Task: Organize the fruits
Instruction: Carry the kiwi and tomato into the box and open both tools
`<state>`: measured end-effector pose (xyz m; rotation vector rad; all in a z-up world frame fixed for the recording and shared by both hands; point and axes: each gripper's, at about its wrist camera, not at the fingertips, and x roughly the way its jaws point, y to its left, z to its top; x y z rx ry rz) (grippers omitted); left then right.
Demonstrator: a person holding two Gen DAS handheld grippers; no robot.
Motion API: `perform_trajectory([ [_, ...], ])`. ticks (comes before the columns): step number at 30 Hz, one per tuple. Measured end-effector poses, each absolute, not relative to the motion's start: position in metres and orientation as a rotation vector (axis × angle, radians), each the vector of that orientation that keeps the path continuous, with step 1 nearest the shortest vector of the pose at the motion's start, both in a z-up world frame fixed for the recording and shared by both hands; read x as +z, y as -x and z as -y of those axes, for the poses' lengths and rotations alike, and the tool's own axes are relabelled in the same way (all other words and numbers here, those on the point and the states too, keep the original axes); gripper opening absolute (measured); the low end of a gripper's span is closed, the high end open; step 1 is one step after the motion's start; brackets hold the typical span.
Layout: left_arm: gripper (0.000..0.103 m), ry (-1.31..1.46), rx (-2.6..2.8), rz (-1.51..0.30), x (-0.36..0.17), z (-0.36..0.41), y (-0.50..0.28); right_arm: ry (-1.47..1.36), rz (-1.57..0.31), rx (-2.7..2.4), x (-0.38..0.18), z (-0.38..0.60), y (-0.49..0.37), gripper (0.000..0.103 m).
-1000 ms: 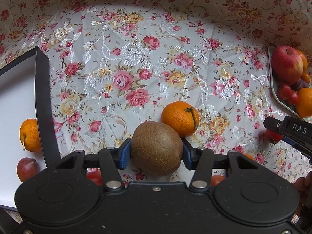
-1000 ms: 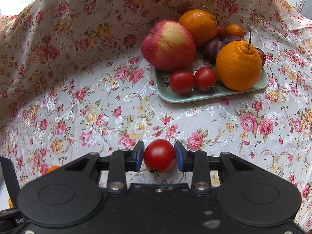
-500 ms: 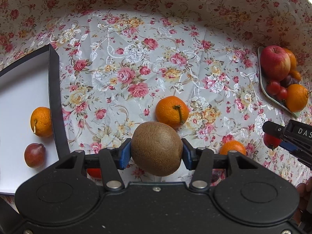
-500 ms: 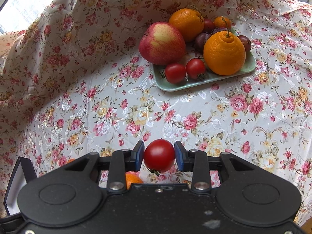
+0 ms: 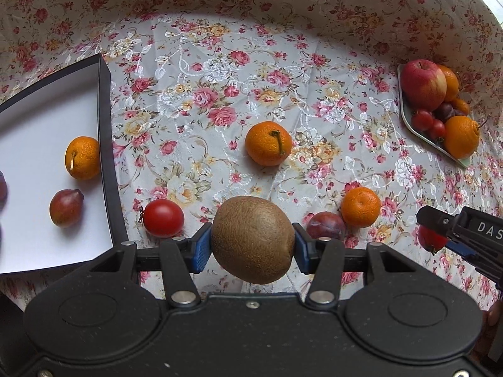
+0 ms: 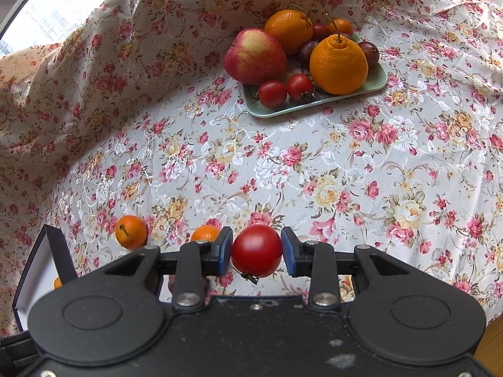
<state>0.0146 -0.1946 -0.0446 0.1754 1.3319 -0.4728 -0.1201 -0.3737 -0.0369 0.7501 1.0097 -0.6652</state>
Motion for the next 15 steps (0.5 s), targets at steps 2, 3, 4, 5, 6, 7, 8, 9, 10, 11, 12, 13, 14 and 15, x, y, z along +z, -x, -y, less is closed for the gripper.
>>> perform_trajectory([
  [2,0.057,-0.173,-0.475,-1.327,-0.043,0.191,-0.010,-0.756,-1.009,-0.665,-0.036,0.371,0.125,0.036],
  [3,0.057,-0.172,-0.478,-1.324,-0.041,0.189,-0.007,-0.757,-1.011,-0.664,-0.035,0.369,0.127,0.036],
  [4,0.057,-0.171,-0.480,-1.322,-0.040,0.188,-0.005,-0.757,-1.012,-0.663,-0.035,0.367,0.130,0.036],
  [5,0.057,-0.168,-0.481,-1.320,-0.039,0.187,-0.003,-0.758,-1.013,-0.663,-0.035,0.365,0.131,0.036],
  [6,0.057,-0.165,-0.481,-1.318,-0.038,0.185,-0.002,-0.758,-1.014,-0.661,-0.034,0.362,0.133,0.036],
  [7,0.057,-0.162,-0.481,-1.317,-0.037,0.184,-0.001,-0.757,-1.014,-0.659,-0.034,0.360,0.133,0.036],
  [8,0.057,-0.158,-0.479,-1.314,-0.036,0.182,0.000,-0.756,-1.013,-0.658,-0.033,0.358,0.133,0.036],
  [9,0.057,-0.156,-0.479,-1.311,-0.034,0.180,0.000,-0.756,-1.013,-0.656,-0.032,0.356,0.132,0.036],
  [10,0.057,-0.153,-0.479,-1.308,-0.033,0.179,0.001,-0.756,-1.012,-0.655,-0.032,0.354,0.131,0.036],
  [11,0.057,-0.149,-0.477,-1.305,-0.032,0.177,0.000,-0.757,-1.012,-0.652,-0.031,0.352,0.129,0.036],
  [12,0.057,-0.146,-0.473,-1.301,-0.031,0.175,0.000,-0.757,-1.011,-0.648,-0.031,0.351,0.128,0.036],
  [13,0.057,-0.143,-0.470,-1.298,-0.030,0.173,-0.001,-0.758,-1.009,-0.646,-0.031,0.349,0.125,0.036],
  [14,0.057,-0.139,-0.465,-1.294,-0.029,0.170,-0.002,-0.758,-1.007,-0.642,-0.031,0.346,0.122,0.036],
  [15,0.057,-0.134,-0.459,-1.291,-0.027,0.167,-0.003,-0.755,-1.005,-0.634,-0.030,0.342,0.117,0.036],
])
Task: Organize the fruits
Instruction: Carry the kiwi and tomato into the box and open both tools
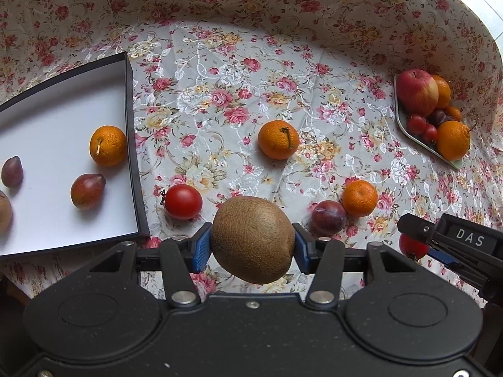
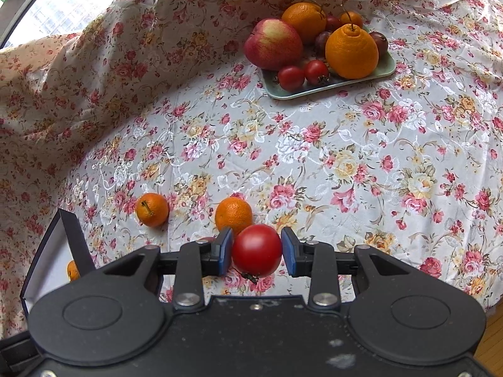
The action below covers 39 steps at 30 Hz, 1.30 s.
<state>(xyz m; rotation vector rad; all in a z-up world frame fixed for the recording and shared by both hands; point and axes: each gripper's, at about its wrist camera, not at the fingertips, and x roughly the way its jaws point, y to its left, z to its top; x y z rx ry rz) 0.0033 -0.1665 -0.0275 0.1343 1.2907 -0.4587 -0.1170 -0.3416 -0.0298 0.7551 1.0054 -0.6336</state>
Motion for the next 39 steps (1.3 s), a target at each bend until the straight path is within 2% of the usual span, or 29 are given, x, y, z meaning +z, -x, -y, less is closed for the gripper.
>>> perform_trajectory([
  [21,0.057,-0.053,-0.186,-1.191,-0.013,0.040,-0.062,-0.600,-1.006,-0.386,-0.029,0.230,0.023,0.036],
  [39,0.057,0.005,-0.109,-1.244,-0.034,-0.023,-0.085,-0.485,-1.025,-0.249,-0.046,0.155,-0.039,0.036],
])
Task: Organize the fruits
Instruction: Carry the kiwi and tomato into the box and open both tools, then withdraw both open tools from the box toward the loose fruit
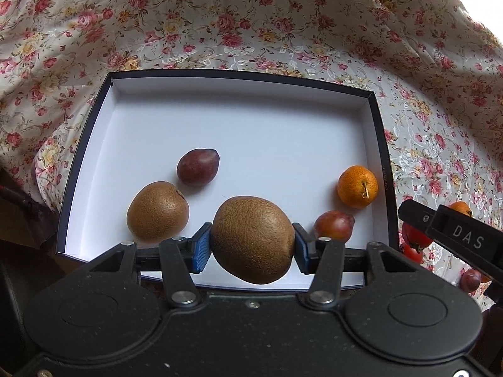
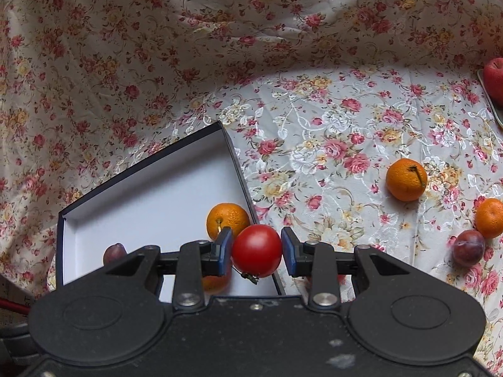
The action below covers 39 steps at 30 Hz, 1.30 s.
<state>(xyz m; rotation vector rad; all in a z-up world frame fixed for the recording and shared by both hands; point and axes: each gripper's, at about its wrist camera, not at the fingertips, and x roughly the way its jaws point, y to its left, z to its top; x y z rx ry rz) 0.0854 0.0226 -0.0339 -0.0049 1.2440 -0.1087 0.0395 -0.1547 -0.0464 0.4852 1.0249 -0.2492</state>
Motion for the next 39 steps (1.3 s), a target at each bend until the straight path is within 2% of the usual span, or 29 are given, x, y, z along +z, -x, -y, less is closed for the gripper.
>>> perform_trajectory([
  [8,0.057,0.026,-0.101,-1.265,-0.041,-0.029,-0.089,-0.451,-1.057,-0.205,-0.055,0.133,-0.070,0.036],
  [18,0.058,0.039,-0.075,-1.270,-0.043,-0.032,-0.093,-0.399,-1.007,-0.151,-0.042,0.111,-0.108,0.039],
  [39,0.058,-0.034,-0.030,-1.247,-0.039,-0.024,-0.089,-0.340,-1.095,-0.231,-0.044,0.141,-0.078,0.039],
])
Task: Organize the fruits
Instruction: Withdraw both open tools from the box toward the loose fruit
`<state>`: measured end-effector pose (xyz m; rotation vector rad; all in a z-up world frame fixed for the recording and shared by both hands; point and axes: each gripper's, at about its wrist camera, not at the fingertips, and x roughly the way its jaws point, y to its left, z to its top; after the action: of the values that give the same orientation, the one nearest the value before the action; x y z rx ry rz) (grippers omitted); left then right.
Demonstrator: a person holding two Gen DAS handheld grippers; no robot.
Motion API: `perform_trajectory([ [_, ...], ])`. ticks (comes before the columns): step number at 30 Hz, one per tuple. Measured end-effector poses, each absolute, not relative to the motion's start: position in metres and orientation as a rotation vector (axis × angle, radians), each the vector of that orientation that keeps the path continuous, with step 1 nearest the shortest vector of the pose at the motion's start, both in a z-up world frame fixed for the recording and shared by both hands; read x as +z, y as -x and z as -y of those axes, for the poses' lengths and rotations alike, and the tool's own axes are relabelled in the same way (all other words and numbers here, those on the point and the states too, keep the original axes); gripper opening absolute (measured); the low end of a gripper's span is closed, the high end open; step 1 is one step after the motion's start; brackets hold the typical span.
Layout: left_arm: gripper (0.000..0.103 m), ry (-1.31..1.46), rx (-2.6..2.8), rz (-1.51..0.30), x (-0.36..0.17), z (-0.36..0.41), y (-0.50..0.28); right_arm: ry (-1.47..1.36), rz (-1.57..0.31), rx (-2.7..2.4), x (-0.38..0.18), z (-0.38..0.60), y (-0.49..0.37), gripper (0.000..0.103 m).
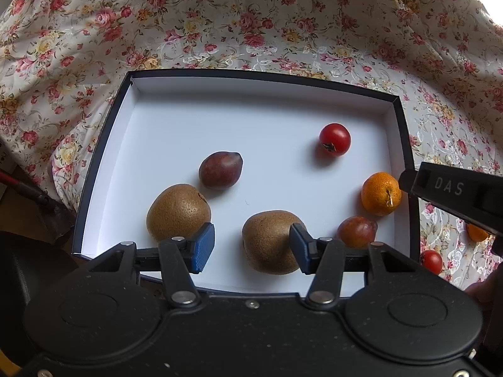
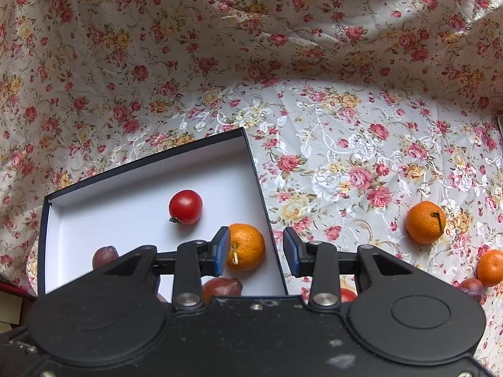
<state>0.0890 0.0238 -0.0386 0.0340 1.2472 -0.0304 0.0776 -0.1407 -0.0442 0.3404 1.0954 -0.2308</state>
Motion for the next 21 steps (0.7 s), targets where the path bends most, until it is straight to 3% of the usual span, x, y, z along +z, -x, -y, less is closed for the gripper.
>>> perform_trajectory([
  [21,0.058,-0.140,-0.160,-1.189,-0.017,0.057,-0.062,-0.415,-1.123,-0.381,-0.041,0.232,-0.002,0.039],
])
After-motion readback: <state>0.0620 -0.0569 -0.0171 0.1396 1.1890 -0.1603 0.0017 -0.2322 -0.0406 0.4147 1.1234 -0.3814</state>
